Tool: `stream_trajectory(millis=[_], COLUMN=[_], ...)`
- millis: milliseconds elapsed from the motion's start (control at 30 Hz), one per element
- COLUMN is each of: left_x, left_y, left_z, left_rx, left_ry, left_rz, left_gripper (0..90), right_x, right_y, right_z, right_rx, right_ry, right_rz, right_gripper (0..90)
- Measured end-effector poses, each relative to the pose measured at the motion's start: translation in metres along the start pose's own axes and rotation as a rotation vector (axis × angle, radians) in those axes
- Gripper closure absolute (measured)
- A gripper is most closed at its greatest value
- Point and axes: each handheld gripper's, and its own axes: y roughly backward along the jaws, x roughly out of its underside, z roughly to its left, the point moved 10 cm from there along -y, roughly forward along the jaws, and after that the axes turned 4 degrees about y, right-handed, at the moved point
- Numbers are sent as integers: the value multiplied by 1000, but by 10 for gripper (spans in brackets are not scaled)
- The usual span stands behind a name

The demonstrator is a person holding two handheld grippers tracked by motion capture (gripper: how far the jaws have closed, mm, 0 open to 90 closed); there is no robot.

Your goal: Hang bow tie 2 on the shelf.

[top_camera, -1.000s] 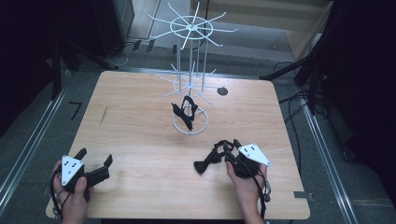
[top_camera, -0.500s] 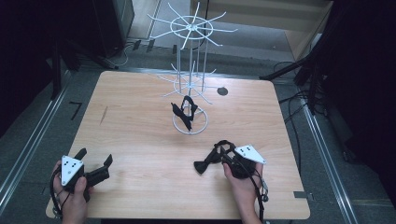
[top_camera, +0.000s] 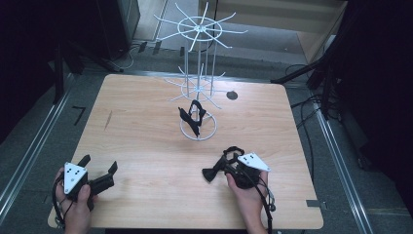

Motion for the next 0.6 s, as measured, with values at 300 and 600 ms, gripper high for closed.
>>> stream_trajectory(millis=[300,600], left_x=[0,0], left_y=[0,0], left_z=[0,0], left_rx=[2,2], left_ry=[-1,1], left_rz=[0,1], left_gripper=[82,82], right_x=[8,21], right_y=[-8,-16], right_z=[15,18], right_rx=[-7,-2], right_ry=[13,5], right_rz=[43,140], right_gripper=[472,421])
